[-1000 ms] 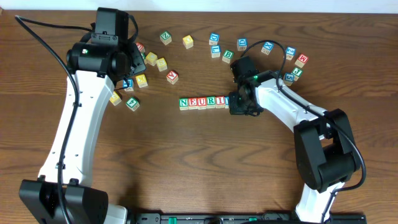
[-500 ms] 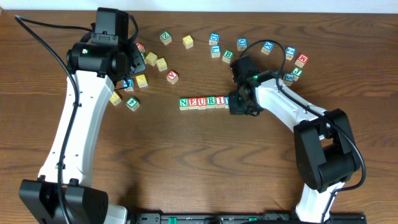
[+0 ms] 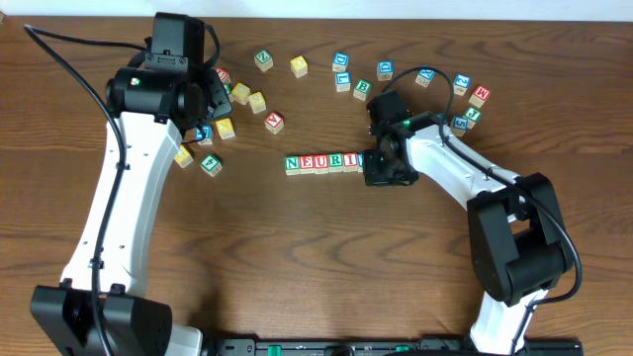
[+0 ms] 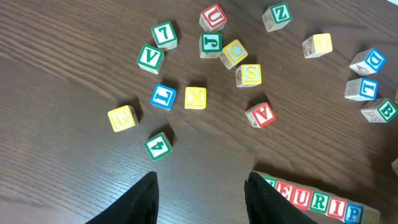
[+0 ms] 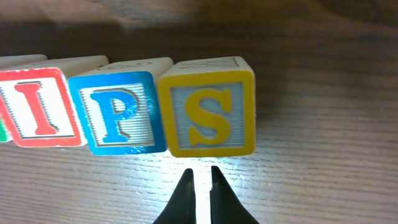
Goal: Spell out NEURIPS
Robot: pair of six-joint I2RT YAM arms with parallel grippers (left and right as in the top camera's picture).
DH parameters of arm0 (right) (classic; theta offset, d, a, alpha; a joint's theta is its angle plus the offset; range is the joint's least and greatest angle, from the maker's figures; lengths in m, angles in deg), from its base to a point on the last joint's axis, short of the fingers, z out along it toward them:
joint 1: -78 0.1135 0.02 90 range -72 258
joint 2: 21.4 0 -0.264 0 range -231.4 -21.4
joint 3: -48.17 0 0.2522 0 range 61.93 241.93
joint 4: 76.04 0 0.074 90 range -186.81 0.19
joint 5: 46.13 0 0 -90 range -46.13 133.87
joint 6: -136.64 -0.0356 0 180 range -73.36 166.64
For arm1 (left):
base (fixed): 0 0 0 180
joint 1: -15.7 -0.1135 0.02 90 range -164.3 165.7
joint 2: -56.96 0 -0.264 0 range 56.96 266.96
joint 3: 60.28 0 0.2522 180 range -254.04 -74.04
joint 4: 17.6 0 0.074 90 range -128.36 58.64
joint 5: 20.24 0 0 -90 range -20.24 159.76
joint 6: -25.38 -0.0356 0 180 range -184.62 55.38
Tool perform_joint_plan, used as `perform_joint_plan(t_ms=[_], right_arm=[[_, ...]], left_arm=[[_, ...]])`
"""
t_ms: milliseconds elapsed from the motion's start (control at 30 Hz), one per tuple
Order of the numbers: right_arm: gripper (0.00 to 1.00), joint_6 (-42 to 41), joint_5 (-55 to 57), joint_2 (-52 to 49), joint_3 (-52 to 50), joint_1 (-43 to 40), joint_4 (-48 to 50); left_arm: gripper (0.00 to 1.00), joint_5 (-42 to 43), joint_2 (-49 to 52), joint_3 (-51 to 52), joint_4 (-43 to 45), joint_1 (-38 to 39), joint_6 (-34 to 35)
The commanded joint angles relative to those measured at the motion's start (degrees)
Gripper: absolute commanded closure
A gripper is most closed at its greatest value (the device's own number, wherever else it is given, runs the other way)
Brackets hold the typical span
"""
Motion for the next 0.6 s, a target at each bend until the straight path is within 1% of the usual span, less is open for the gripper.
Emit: perform_joint_plan(t_ms=[0,167,333,567], right_arm=[[0.95,2.84,-0.85,-0.46,0.7,0.83,1.05],[0.94,5.22,-0.72,-0.48,0.7,2.27,2.91],[0.93,5.33,-0.44,-0.48,0.7,2.6,3.8],[0.94,5.7,0.39,-0.48,0.7,2.6,5.7]], left_arm=[[0.55,-0.11,0.66,0.39,-0.24,0.24,0.57],[0.55,-0.11,0.66,0.39,-0.26,0.24,0.55],[0.55,-0.11,0.66,0.39,-0.26,0.24,0.55],[0.55,-0.11,0.66,0.39,-0.26,0.24,0.55]])
